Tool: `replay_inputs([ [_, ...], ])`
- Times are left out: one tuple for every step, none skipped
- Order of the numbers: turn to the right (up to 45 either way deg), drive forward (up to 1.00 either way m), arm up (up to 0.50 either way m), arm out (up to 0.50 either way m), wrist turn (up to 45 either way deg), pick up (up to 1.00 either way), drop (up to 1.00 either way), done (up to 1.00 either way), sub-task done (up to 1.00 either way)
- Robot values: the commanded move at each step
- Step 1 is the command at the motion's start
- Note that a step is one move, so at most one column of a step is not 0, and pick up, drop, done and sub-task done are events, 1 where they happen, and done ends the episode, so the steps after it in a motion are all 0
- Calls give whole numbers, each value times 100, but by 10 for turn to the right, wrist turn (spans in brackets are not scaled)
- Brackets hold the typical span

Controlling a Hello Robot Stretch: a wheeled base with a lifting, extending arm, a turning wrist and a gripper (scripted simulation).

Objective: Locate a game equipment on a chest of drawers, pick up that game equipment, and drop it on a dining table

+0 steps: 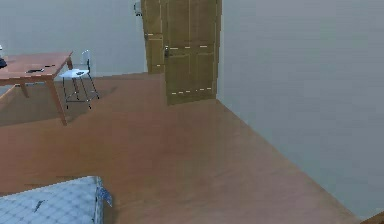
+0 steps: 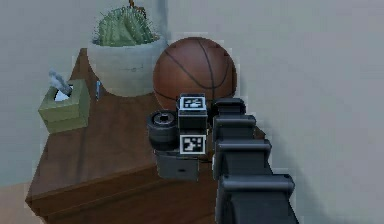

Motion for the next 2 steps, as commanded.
replay_inputs([
  [0, 0, 0, 0, -450, 0, 0, 0, 0],
  [0, 0, 0, 0, -450, 0, 0, 0, 0],
])
